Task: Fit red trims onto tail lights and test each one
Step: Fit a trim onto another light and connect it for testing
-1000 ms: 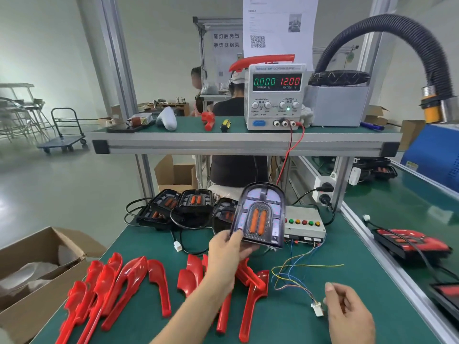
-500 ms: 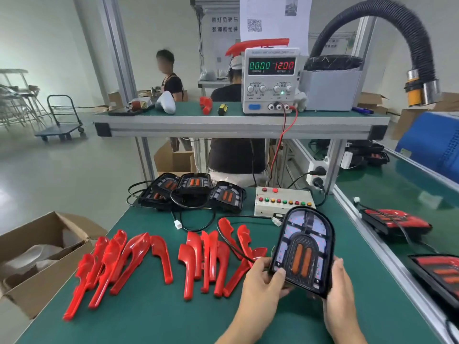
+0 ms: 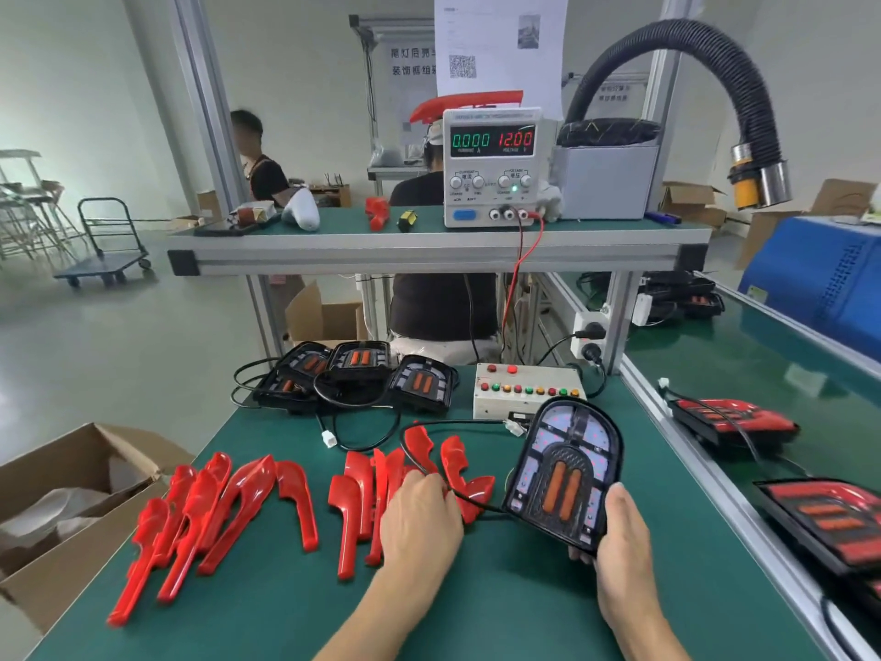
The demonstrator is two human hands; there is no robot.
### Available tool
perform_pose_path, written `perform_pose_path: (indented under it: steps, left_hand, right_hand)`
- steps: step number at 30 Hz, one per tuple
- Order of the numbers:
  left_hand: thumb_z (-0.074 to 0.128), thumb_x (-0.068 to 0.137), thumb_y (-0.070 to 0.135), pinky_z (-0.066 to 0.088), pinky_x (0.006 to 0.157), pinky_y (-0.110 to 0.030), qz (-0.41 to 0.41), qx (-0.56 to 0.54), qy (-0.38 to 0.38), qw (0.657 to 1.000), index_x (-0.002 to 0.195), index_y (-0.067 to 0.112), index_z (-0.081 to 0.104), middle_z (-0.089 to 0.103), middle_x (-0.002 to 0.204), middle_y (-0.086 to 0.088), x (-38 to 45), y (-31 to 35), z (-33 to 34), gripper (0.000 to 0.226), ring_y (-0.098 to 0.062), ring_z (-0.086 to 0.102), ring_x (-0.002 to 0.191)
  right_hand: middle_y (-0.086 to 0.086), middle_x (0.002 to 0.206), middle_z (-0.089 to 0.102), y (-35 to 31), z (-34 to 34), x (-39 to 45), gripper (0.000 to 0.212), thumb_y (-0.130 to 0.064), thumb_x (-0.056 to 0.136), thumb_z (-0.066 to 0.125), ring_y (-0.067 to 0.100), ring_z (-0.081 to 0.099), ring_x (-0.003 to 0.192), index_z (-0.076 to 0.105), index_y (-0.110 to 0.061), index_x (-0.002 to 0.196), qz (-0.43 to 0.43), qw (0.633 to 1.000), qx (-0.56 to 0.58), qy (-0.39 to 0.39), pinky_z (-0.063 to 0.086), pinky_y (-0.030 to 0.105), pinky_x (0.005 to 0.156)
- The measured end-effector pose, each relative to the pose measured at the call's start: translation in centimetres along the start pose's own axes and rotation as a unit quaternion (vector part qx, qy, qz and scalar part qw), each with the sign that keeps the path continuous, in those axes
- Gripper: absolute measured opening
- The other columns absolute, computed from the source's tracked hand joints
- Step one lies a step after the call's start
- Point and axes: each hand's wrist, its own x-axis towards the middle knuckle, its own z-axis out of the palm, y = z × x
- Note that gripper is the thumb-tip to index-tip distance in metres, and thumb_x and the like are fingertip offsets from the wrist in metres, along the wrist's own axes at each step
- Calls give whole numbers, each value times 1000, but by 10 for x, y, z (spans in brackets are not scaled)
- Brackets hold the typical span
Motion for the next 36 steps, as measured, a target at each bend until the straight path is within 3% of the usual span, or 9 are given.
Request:
perform_pose_path:
  steps: [4, 8, 13, 18, 22, 25, 28, 33, 36]
  left_hand:
    - [51, 96, 34, 49, 82, -38, -37, 39, -46, 998, 103, 12, 64, 66, 114, -8, 27, 13, 2, 26, -33, 64, 108]
    - [52, 93, 28, 49, 87, -40, -39, 34, -73, 996, 121, 20, 60, 64, 122, -8, 40, 18, 10, 30, -34, 62, 114]
    - [60, 92, 37, 50, 88, -39, -65, 63, -102, 991, 116, 14, 56, 65, 121, -11, 55, 22, 15, 34, -35, 63, 116]
    - [58, 90, 14, 51, 90, -38, -48, 110, -117, 986, 115, 9, 59, 66, 122, -13, 65, 24, 13, 26, -34, 63, 116]
    - [60, 88, 18, 52, 90, -38, -17, 170, -144, 975, 118, 7, 57, 64, 123, -14, 61, 27, -16, 33, -34, 63, 117]
    - [61, 84, 26, 52, 84, -38, 29, 206, -193, 959, 105, 11, 57, 65, 116, -12, 44, 19, -52, 26, -34, 64, 111]
    - [59, 81, 33, 53, 78, -36, 34, 207, -253, 945, 78, 17, 46, 60, 93, -5, 13, -5, -90, 21, -31, 67, 101]
    - [53, 85, 38, 55, 83, -35, 14, 235, -225, 946, 92, 19, 59, 65, 95, -1, -25, -43, -126, 22, -22, 68, 93]
    - [52, 94, 27, 54, 69, -30, 3, 77, -210, 975, 81, 20, 63, 68, 77, -5, -31, -47, -128, 17, -12, 63, 67]
  right_hand:
    - [2, 63, 61, -3, 1, -1, 42, -36, 111, 36, 15, 49, 48, 62, -17, 84, 18, 1000, 13, -2, 41, 28, 39]
    - [1, 61, 60, -7, 1, -3, 42, -35, 111, 35, 12, 49, 46, 59, -11, 87, 23, 999, 20, -10, 40, 27, 37]
    - [4, 61, 59, -9, 1, -4, 41, -32, 112, 35, 17, 49, 46, 57, -9, 86, 12, 1000, -1, -16, 39, 24, 37]
    - [5, 60, 59, -10, 0, -5, 41, -31, 111, 35, 17, 49, 45, 58, -8, 87, 7, 1000, 1, -26, 39, 24, 36]
    - [5, 62, 61, -10, 1, -5, 42, -36, 111, 35, 17, 49, 47, 63, -19, 85, 9, 999, 2, -39, 42, 26, 39]
    - [3, 62, 62, -11, 0, -5, 42, -39, 110, 36, 16, 51, 47, 63, -25, 81, 7, 999, 1, -38, 44, 28, 40]
    - [2, 64, 63, -9, 0, -4, 43, -40, 110, 36, 16, 53, 48, 63, -25, 80, 9, 999, -3, -35, 45, 29, 41]
    - [3, 66, 65, -6, -1, -4, 43, -37, 111, 36, 15, 55, 50, 63, -26, 80, 8, 999, -11, -30, 44, 29, 40]
    - [3, 66, 65, -6, 0, -3, 43, -39, 110, 36, 15, 54, 49, 64, -24, 82, 8, 999, -10, -32, 43, 27, 39]
